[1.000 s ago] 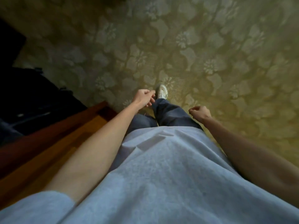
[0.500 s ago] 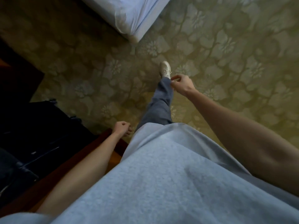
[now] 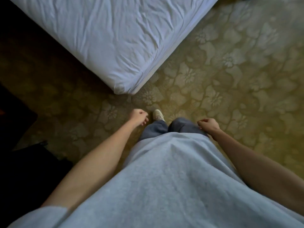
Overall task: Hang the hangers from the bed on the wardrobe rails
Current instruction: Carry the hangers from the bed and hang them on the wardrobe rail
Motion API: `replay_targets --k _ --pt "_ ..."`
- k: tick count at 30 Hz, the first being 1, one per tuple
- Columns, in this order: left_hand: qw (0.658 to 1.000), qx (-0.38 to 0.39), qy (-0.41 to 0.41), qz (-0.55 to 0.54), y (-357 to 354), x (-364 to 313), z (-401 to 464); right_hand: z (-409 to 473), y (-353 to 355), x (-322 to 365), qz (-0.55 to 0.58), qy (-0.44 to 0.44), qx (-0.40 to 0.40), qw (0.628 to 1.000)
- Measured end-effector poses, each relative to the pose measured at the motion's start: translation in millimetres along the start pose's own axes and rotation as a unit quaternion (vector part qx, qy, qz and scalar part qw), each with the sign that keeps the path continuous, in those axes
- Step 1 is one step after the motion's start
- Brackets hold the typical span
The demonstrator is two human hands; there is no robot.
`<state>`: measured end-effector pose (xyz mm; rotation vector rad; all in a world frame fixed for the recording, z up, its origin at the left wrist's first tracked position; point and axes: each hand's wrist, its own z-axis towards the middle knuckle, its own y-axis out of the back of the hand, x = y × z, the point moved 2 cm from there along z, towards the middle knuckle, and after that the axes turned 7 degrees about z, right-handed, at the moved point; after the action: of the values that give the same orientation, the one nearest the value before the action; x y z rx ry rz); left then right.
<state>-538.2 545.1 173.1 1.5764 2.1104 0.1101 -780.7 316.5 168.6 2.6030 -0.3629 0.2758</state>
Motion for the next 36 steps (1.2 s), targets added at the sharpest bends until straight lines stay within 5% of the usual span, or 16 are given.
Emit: replay_targets --k 5,10,18,26,36 --pt "0.997 -0.009 -0.082 -0.009 43.4 -151.1 55.9 39.3 64.1 26.3 0.028 -0.057 -0.024 0.998" --pt "0.996 -0.024 -0.08 -0.02 76.8 -230.2 106.5 99.4 114.8 97.5 0.032 -0.085 0.003 0.996" --pt "0.982 -0.077 0.125 -0.117 119.0 -247.8 157.6 205.5 179.7 329.3 -0.051 0.004 0.017 0.999" --pt "0.956 -0.069 0.216 -0.184 138.7 -266.9 177.4 250.3 150.6 549.1 -0.092 0.149 0.12 0.977" --pt "0.947 -0.128 0.143 -0.258 247.5 -360.8 278.1 264.7 79.0 706.3 -0.091 0.222 0.138 0.961"
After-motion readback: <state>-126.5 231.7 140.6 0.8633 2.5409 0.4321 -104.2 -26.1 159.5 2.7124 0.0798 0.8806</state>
